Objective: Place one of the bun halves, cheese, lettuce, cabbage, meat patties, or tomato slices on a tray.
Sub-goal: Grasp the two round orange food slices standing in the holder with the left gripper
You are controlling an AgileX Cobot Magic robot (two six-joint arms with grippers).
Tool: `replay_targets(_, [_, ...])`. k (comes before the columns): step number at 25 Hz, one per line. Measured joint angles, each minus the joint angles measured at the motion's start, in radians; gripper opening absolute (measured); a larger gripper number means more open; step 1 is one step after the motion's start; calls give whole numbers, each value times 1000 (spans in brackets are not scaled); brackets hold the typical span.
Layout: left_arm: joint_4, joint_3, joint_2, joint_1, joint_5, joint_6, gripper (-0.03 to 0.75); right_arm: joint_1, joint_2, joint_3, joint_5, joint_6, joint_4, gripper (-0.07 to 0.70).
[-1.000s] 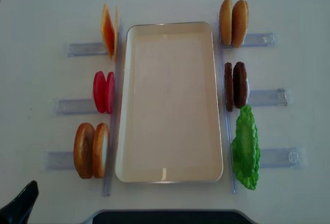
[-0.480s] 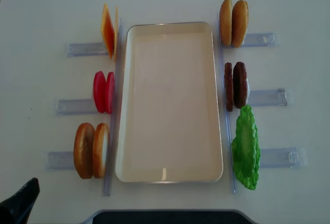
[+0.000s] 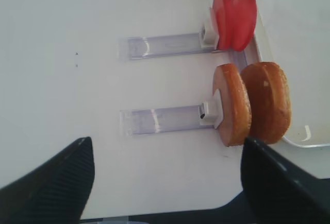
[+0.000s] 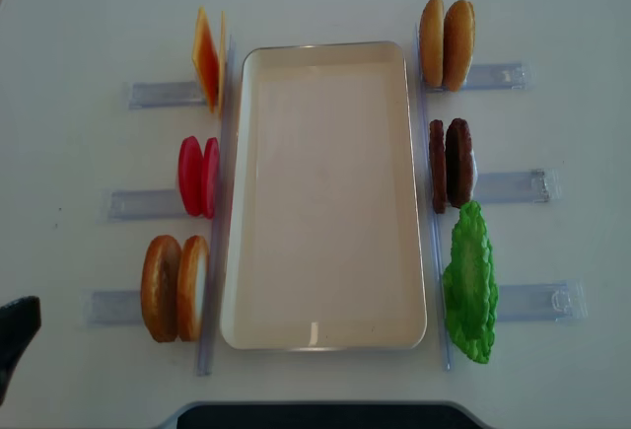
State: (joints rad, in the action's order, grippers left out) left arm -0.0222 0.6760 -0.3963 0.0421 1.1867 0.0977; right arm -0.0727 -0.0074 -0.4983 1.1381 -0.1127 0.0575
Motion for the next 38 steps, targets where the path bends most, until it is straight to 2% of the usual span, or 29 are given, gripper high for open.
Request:
replay_targets(17, [43,163,-548,0,45,-213,692,0,0,0,0,0,0,535])
replay_targets(23, [43,179,-629,0,46,-255,692,0,0,0,0,0,0,535])
replay_targets(38, [-60,181,-635,-2,46,-267,692,0,0,0,0,0,0,535])
